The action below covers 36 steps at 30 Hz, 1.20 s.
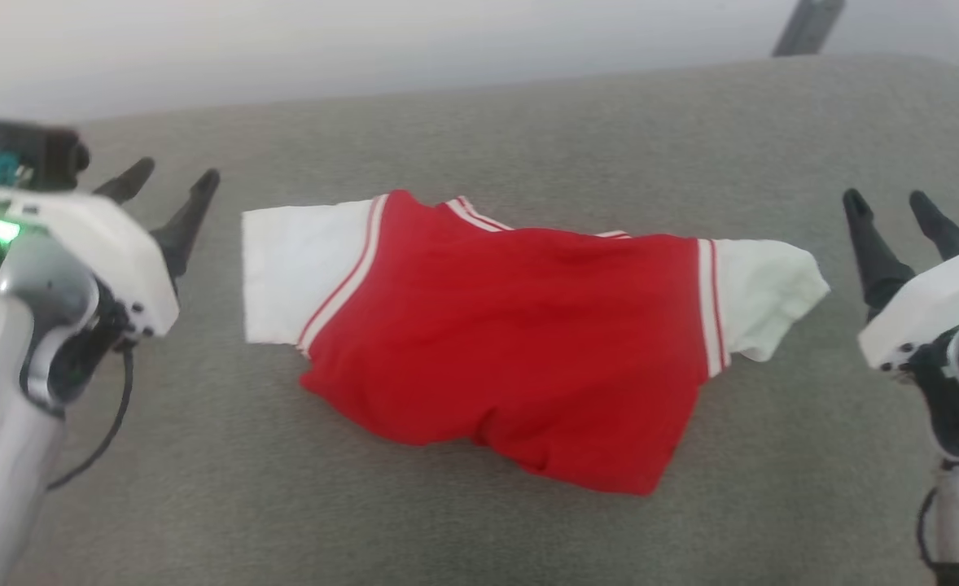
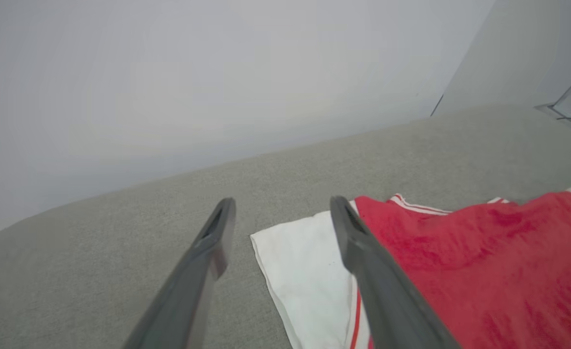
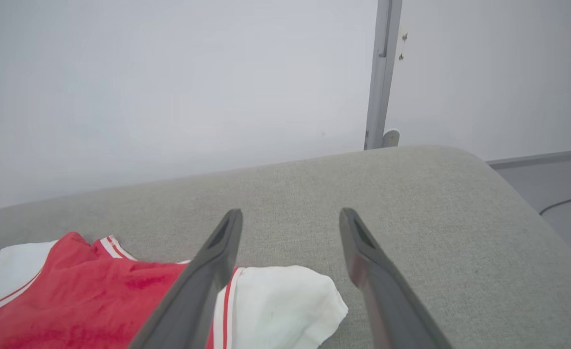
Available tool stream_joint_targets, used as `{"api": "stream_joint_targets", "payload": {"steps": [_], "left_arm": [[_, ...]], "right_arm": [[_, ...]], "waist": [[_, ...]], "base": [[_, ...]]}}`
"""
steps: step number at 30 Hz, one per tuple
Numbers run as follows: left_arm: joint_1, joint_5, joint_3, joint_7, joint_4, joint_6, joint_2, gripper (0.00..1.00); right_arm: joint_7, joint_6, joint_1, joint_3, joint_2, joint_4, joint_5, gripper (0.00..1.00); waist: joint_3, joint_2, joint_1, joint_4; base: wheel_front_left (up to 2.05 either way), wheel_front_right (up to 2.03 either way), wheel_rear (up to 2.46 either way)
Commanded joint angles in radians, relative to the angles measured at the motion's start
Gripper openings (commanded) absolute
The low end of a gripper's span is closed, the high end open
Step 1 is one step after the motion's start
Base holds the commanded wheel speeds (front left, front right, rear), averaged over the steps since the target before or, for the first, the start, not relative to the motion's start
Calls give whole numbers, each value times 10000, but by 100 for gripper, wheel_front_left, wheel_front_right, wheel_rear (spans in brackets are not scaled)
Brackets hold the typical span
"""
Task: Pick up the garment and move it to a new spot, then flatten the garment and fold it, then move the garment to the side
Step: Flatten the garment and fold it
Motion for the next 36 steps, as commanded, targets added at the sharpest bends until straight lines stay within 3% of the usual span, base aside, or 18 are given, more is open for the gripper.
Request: {"api": "stream_joint_targets", "payload": {"steps": [1,8,14,24,35,36], "left_arm": [[-423,-19,-162,357,230,-69,-53,100],[-1933,82,-819,1912,1649,-181,-292,100],[-3033,308,-1260,3277,3640,23,-332,100],[-3896,358,-1546,4272,5881,343,-676,100],[-4120,256,-1852,4925,7230,254,-1361,100],[-4125,274,-1918,5076,7366,280,-1427,93]], "right_arm": [[-382,4,131,119,156,-132,-62,100],[-1297,4,190,513,618,-192,-113,100],[-1574,3,-19,837,834,-389,38,100],[-1621,4,-244,762,892,-458,60,100],[-1416,4,-339,712,966,-565,-75,100],[-1396,4,-345,711,977,-561,-76,100]], "waist": [[145,0,0,-292],[658,0,0,-851],[1370,0,0,-1310],[2134,0,0,-1569],[2509,0,0,-1621],[2530,0,0,-1630]], "base": [[0,0,0],[0,0,0],[0,0,0],[0,0,0],[0,0,0],[0,0,0]]}}
